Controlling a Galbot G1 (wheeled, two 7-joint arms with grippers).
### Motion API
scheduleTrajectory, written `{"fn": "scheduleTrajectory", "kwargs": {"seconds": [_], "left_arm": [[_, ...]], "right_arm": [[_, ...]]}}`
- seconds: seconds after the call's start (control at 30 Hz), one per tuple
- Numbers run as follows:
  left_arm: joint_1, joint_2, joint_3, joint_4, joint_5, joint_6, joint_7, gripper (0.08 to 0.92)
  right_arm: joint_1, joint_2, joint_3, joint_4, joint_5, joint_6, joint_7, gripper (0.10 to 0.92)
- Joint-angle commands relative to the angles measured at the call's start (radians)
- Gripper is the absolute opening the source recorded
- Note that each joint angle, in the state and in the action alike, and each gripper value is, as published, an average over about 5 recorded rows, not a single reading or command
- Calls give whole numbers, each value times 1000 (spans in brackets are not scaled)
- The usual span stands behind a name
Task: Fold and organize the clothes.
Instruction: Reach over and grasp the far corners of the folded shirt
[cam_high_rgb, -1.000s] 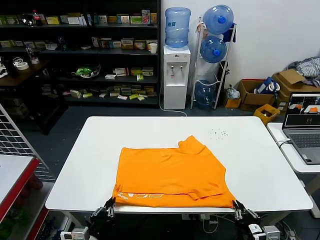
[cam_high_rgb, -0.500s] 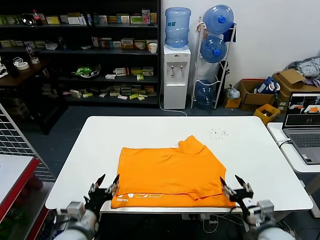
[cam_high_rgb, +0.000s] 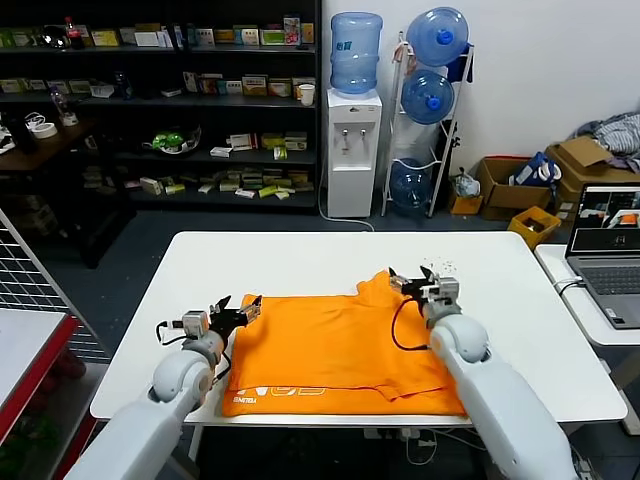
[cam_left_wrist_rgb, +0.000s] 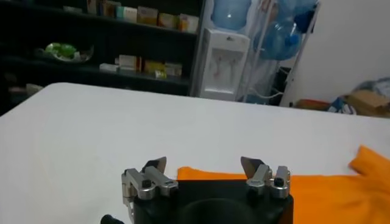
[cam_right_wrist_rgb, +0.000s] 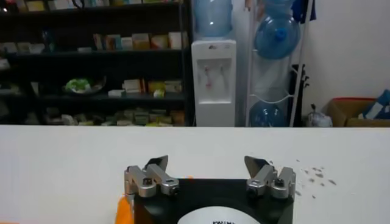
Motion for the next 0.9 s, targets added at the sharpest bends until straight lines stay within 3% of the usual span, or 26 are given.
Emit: {"fn": "scheduleTrajectory", "kwargs": {"seconds": [0.03,0.47,0.77,0.9], "left_arm": [[-200,-3,112,212,-38,68,27,823],[-164,-3,118,196,-22,75,15,823],[-155,-3,124,199,-15,74,18,823],[-154,-7,127,202,-11,73,17,822]], "right_arm": [[189,73,-98,-224,-2,-44,-5,823],[128,59,-99,-205,21,-95,-28,815],[110,55,-99,-193,30,-116,-17,755],[107,53,-99,-192,37,-120,-15,688]]}}
